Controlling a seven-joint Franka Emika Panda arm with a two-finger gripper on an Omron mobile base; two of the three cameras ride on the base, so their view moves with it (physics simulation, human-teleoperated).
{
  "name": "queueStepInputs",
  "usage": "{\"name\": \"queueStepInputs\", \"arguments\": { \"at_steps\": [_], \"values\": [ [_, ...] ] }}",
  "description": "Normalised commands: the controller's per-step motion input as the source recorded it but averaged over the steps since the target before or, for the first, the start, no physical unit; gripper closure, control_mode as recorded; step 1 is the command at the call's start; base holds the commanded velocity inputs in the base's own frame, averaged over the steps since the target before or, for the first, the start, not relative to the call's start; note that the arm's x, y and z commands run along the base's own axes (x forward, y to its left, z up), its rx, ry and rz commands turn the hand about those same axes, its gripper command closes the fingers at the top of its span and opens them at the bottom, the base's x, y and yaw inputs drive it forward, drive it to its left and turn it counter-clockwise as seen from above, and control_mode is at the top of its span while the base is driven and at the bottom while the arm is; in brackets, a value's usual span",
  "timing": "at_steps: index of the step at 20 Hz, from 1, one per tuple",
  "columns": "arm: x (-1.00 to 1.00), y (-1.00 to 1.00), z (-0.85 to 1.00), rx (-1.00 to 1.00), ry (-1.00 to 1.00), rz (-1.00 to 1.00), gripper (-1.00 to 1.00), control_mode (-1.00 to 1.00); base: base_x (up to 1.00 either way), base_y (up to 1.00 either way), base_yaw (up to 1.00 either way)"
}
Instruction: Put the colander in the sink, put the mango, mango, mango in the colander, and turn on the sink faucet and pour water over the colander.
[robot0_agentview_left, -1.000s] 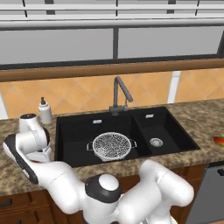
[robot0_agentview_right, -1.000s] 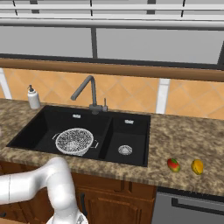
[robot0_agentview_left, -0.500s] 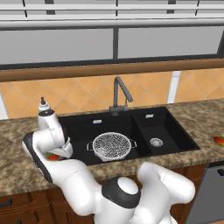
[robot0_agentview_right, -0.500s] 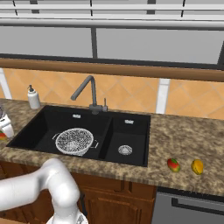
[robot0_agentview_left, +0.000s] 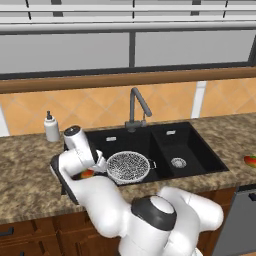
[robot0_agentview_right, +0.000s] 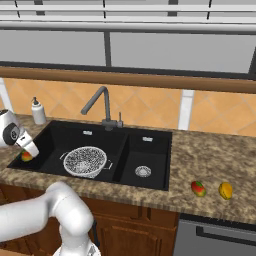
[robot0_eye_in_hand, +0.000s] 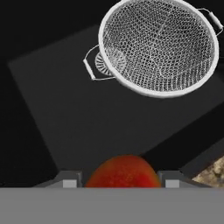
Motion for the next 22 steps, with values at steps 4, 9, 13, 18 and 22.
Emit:
{"name": "queueStepInputs", "arguments": {
  "at_steps": [4,9,13,18,22],
  "values": [
    [0.48,-0.95,0.00,-0.02,0.01,0.00,1.00,-1.00,0.00,0.00,0.00],
    [0.52,-0.89,-0.03,0.00,0.00,0.00,1.00,-1.00,0.00,0.00,0.00],
    [0.44,-0.76,-0.12,0.01,0.00,0.00,1.00,-1.00,0.00,0.00,0.00],
    [0.15,-0.49,-0.28,0.07,0.01,0.00,1.00,-1.00,0.00,0.00,0.00],
    [0.06,-0.26,-0.53,0.02,0.00,0.00,1.00,-1.00,0.00,0.00,0.00]
  ]
}}
